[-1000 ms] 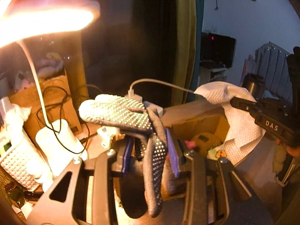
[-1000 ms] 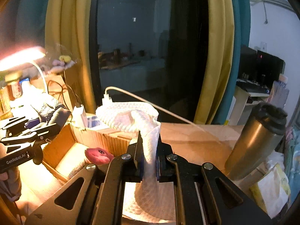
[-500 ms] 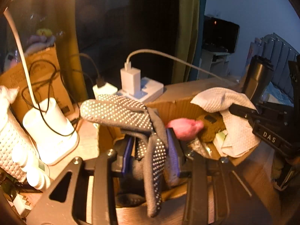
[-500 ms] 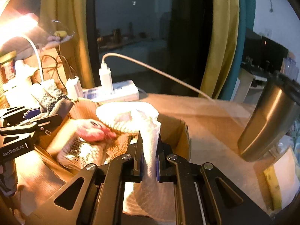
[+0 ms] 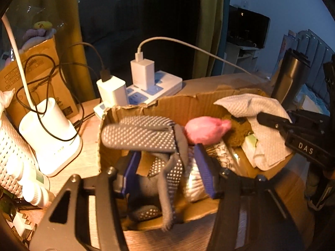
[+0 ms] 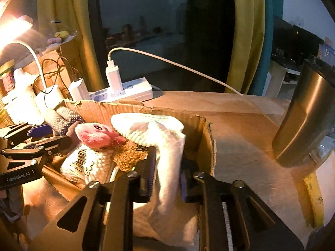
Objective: Organize soft objects
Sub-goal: 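Lower both items into the box and open both tools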
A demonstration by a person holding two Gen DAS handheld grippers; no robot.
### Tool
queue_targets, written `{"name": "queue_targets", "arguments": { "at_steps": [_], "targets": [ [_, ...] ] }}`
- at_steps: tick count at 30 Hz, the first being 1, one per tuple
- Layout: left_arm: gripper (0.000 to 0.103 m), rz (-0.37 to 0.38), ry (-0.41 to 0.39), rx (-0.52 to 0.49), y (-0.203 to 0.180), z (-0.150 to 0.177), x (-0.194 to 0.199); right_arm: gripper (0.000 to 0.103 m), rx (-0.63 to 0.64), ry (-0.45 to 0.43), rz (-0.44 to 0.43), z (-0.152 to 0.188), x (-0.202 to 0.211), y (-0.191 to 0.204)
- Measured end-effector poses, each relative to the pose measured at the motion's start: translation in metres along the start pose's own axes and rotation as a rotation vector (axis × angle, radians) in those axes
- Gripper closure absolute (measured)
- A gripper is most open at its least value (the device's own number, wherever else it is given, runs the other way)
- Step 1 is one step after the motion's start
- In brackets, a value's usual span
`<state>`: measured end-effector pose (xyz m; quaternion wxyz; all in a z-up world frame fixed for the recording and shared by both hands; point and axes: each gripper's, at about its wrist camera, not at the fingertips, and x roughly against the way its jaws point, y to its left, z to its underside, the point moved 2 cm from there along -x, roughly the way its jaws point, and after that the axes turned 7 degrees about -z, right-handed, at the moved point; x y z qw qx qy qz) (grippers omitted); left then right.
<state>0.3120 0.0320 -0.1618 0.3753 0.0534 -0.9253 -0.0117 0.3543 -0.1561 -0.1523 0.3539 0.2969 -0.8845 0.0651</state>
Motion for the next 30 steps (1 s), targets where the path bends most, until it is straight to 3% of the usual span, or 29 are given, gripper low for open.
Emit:
{"name": "queue_targets", "arguments": {
  "at_steps": [4,5,6,30],
  "targets": [
    [0.048,-0.006,-0.016,-0.004,-0.001,0.000,0.007,0.057,0.008,-0.005,-0.024,-0.001,0.003,0.005],
    [0.044,-0.008,-0.021,-0.005,-0.001,-0.001,0.009,0.054,0.005,-0.009,-0.026,-0.001,0.004,0.005],
    [0.033,-0.010,-0.026,-0.006,-0.001,-0.002,0.011,0.051,0.001,-0.012,-0.026,-0.002,0.005,0.005],
    [0.029,0.022,-0.205,0.047,0.006,-0.004,0.121,0.049,0.030,-0.130,0.000,-0.008,0.095,0.039]
  ]
}}
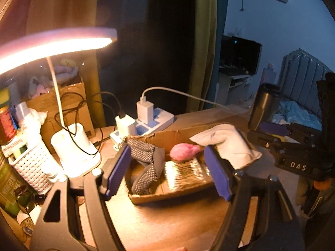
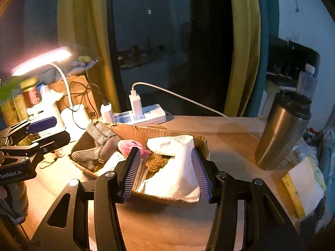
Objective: Organize soft objects
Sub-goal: 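Withdraw both tools to the bubble wrap and folded white cloth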
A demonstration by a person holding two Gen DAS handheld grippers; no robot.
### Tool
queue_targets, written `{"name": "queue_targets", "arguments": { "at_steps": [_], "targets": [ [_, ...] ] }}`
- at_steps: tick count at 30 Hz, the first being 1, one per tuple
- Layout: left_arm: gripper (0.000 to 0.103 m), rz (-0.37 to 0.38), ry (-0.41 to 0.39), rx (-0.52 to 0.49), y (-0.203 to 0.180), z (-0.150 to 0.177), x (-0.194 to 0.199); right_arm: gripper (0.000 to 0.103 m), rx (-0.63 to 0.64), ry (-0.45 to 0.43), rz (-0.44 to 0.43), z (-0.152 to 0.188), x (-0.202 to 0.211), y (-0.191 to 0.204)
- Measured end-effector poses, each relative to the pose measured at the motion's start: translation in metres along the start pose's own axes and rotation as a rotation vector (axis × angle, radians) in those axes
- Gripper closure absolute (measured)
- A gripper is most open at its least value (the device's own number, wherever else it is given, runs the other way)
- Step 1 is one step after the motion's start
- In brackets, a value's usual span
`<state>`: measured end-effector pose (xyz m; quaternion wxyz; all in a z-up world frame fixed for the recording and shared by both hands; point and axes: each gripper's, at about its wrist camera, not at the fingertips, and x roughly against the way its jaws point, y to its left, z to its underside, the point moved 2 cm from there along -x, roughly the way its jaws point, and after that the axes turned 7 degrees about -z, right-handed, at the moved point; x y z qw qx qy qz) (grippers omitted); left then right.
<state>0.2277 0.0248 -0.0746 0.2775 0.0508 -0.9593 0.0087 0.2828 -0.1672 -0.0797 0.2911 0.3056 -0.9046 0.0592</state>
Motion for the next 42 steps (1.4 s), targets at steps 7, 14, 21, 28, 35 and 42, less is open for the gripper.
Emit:
{"name": "queue_targets", "arguments": {
  "at_steps": [7,14,21,28,35,42],
  "targets": [
    [0.029,0.015,-0.039,0.009,-0.005,0.003,0.035,0.049,0.023,-0.028,0.011,0.003,0.033,0.020],
    [0.029,0.027,-0.062,0.015,-0.005,0.010,0.063,0.049,0.039,-0.035,0.018,0.014,0.057,0.039],
    [0.028,0.034,-0.076,0.043,0.001,0.025,0.088,0.049,0.064,-0.018,0.019,0.027,0.072,0.056],
    [0.028,0.025,-0.056,0.054,0.009,0.050,0.104,0.049,0.078,0.004,-0.004,0.047,0.080,0.075],
    [0.028,0.002,-0.024,0.079,0.022,0.078,0.112,0.049,0.069,0.051,-0.045,0.073,0.072,0.090],
    [0.028,0.008,0.017,0.120,0.031,0.107,0.114,0.049,0.083,0.123,-0.082,0.098,0.058,0.109]
  ]
}}
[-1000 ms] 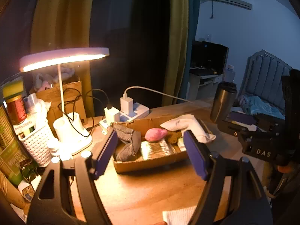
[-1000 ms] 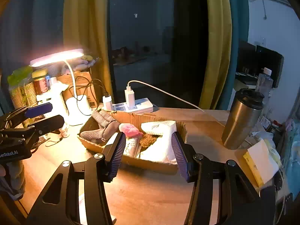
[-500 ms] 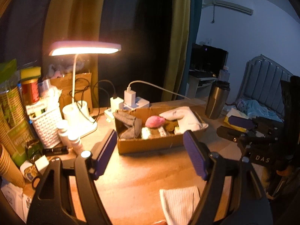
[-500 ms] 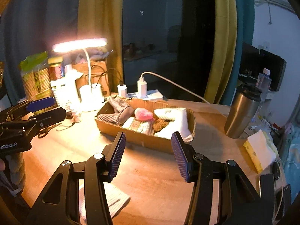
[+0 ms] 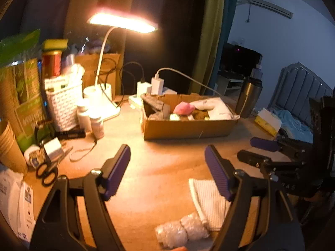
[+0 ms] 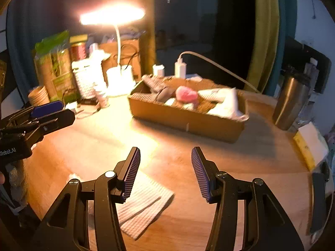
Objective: Organize soft objects
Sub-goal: 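Withdraw both tools to the bubble wrap and folded white cloth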
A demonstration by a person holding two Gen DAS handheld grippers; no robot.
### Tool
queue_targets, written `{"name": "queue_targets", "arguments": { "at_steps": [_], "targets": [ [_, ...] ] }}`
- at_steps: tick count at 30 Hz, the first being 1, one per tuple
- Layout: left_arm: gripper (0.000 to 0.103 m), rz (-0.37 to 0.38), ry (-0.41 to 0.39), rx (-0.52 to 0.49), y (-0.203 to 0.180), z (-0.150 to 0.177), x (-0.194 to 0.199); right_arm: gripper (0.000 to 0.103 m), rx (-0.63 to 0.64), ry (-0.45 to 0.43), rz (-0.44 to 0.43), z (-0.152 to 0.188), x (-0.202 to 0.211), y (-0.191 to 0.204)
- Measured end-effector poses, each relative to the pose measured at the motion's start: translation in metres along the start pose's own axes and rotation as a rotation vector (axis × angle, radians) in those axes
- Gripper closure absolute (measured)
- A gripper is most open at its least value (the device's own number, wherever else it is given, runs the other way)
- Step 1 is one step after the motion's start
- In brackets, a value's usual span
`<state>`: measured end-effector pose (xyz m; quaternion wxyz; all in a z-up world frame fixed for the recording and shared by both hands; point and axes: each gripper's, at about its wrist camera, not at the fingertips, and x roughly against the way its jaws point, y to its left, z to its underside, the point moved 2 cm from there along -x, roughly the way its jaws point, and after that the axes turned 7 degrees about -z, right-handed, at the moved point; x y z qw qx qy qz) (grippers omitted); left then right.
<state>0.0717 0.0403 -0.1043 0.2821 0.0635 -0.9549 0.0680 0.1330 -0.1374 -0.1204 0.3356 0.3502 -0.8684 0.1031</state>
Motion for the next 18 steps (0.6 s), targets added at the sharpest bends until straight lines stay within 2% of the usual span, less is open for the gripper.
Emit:
{"name": "queue_targets", "arguments": {
  "at_steps": [18],
  "targets": [
    [0.028,-0.020,0.111,0.026,0.020,0.057,-0.005,0.049,0.018,0.146,-0.062,0.040,-0.035,0.039]
  ]
}}
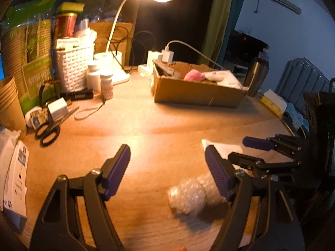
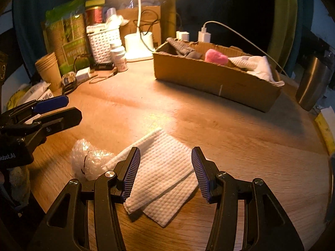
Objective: Organize soft objects
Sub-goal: 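Withdraw both tools to the bubble wrap and folded white cloth, then grasp the bubble-wrap bundle with the left tool while the right grasps the white cloth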
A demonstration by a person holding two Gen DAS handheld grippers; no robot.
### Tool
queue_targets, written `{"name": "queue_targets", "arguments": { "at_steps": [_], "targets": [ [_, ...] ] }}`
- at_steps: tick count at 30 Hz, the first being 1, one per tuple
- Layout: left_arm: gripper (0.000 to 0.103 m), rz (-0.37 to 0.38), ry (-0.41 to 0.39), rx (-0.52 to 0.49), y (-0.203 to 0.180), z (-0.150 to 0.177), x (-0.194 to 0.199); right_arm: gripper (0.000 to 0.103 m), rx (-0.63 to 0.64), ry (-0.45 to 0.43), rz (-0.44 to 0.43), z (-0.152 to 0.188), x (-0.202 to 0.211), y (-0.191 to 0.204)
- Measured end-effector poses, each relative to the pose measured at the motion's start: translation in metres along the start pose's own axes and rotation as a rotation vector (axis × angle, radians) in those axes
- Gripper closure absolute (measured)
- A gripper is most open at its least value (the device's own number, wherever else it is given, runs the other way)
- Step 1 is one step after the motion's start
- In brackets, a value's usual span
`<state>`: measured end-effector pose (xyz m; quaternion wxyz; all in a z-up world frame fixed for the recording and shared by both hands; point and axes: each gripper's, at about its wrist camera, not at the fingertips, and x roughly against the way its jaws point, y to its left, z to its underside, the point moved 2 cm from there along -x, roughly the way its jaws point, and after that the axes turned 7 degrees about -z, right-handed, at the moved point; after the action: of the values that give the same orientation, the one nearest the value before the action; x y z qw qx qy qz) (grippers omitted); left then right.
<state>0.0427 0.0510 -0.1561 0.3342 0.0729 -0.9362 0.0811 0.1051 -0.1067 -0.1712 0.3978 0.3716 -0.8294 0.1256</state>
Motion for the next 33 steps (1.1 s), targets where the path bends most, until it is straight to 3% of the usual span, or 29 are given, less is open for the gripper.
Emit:
{"name": "queue_targets", "arguments": {
  "at_steps": [9,28,33],
  "targets": [
    [0.028,-0.033,0.032,-0.036,-0.001,0.014,-0.010,0.048,0.010,0.085,-0.020,0.011,-0.028,0.007],
    [0.028,-0.027,0.078,-0.113,-0.031,0.019,-0.024,0.039,0.004,0.035,0.078,0.012,-0.026,-0.010],
    [0.015,-0.032,0.079,-0.145,-0.040,0.019,-0.028,0.039,-0.020,0.029,0.085,0.013,-0.024,-0.020]
  ]
}}
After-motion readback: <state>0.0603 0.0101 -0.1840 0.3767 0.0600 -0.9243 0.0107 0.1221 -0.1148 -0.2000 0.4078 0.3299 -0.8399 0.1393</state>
